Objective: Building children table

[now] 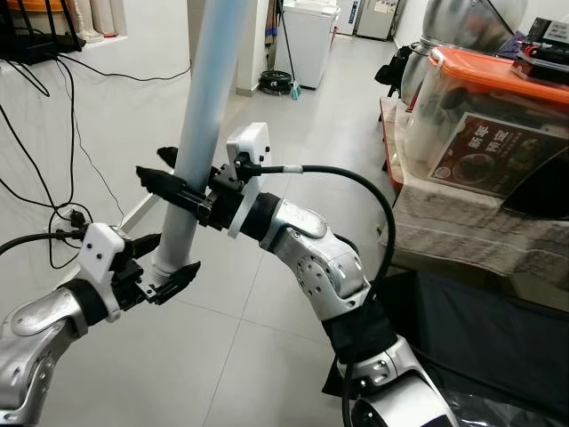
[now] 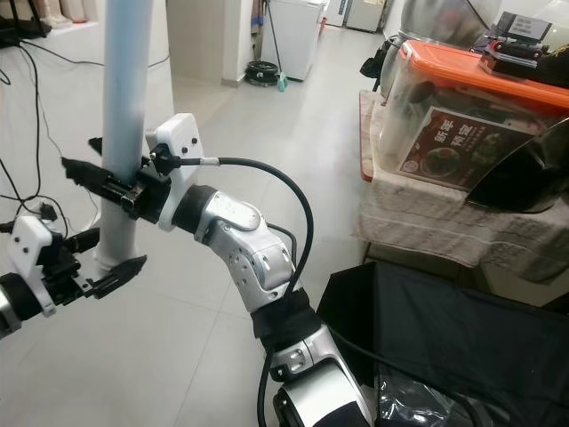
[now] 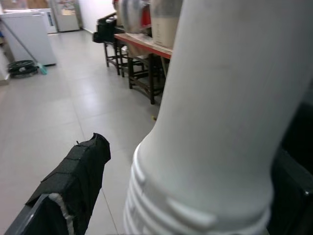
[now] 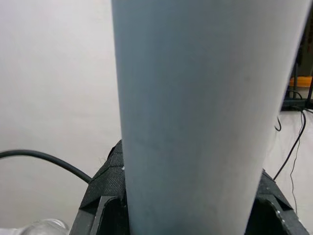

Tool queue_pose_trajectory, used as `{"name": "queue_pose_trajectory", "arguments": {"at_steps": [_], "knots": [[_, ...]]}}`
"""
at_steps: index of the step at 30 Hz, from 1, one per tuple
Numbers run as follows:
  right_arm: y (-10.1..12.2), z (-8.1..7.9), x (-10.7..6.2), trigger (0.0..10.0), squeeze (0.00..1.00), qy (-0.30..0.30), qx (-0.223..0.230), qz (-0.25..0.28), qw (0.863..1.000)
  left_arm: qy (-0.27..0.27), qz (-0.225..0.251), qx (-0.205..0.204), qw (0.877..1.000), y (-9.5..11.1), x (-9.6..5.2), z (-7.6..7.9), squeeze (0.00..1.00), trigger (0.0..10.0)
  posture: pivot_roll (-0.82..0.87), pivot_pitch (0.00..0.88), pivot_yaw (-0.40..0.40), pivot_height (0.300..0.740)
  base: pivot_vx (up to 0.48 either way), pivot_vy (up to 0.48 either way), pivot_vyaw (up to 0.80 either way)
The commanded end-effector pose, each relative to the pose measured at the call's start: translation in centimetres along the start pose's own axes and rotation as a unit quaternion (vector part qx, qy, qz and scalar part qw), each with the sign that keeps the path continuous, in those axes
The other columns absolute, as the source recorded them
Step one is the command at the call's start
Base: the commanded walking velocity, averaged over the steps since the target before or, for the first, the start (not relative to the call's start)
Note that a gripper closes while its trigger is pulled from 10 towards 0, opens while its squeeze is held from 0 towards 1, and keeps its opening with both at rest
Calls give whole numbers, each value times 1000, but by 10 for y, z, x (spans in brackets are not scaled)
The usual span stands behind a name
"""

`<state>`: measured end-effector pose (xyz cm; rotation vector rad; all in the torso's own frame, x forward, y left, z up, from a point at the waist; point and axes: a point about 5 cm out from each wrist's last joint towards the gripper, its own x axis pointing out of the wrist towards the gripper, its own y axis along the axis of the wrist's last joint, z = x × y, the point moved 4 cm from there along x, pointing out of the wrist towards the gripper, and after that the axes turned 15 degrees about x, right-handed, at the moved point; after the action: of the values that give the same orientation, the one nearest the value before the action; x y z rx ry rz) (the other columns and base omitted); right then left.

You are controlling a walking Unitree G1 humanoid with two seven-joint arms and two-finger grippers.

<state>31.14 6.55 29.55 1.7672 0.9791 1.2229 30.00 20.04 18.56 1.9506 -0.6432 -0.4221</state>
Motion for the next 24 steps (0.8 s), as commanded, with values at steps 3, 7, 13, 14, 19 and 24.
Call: {"name": "queue_pose_trajectory", "arguments": {"at_steps": [3,7,13,14,19,24], "knots": [[-5,-15,4,0,0,24,34,9,999,-17,-13,13,1000,-6,5,2,0,10000,61,0,-112,740,0,0,0],[-3,-21,4,0,0,35,41,11,998,-22,-12,13,1000,-8,8,3,0,10000,57,0,-109,740,0,0,0],[-4,-23,3,0,0,34,45,7,998,-45,12,6,999,-5,13,11,0,0,55,0,-106,740,0,0,0],[-4,-23,2,0,0,31,45,6,998,-50,15,5,999,-4,13,13,0,0,55,0,-104,740,0,0,0],[-6,-17,0,0,0,15,45,3,999,-59,20,6,998,-4,13,16,0,0,54,0,-99,740,0,0,0],[-6,-12,0,0,0,-1,45,2,999,-65,21,8,998,-5,15,18,0,0,45,0,-90,740,0,0,0]]}}
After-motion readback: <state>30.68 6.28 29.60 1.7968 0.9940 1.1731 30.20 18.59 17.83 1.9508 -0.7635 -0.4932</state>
